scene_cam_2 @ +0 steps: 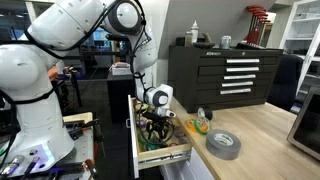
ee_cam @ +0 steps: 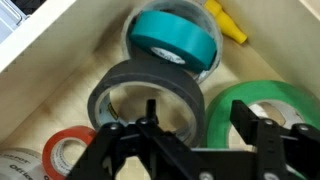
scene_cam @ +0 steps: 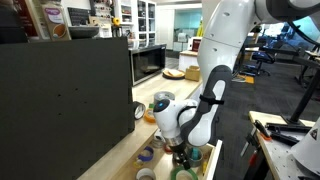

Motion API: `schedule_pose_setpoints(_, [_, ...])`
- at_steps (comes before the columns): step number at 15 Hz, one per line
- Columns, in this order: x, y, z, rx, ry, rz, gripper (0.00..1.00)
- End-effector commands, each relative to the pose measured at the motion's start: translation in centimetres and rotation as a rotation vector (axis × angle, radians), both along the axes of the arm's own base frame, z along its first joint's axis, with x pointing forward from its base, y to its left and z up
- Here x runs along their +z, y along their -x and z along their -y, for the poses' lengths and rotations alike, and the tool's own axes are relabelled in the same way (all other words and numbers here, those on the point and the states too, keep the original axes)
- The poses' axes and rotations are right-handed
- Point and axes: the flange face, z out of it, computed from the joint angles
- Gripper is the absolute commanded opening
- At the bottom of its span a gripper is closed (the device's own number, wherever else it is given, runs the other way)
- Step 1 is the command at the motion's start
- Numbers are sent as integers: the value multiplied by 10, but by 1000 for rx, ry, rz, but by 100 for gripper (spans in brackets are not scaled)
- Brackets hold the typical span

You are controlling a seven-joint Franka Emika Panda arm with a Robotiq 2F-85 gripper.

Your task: Pick the black masking tape in the drawer and put it on the counter

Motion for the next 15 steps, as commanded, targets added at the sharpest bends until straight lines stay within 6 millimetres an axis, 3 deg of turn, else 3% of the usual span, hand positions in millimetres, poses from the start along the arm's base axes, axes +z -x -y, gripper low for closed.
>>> schedule_pose_setpoints(1, [3,-9,4,-10,-15,-14,47])
schedule_pose_setpoints(8, [10,-13,1,-3,0,-2,3])
schedule_pose_setpoints(10, [16,-13,1,-3,11,1,0])
schedule_pose_setpoints(15, [39,-16,4,-8,62,29,3])
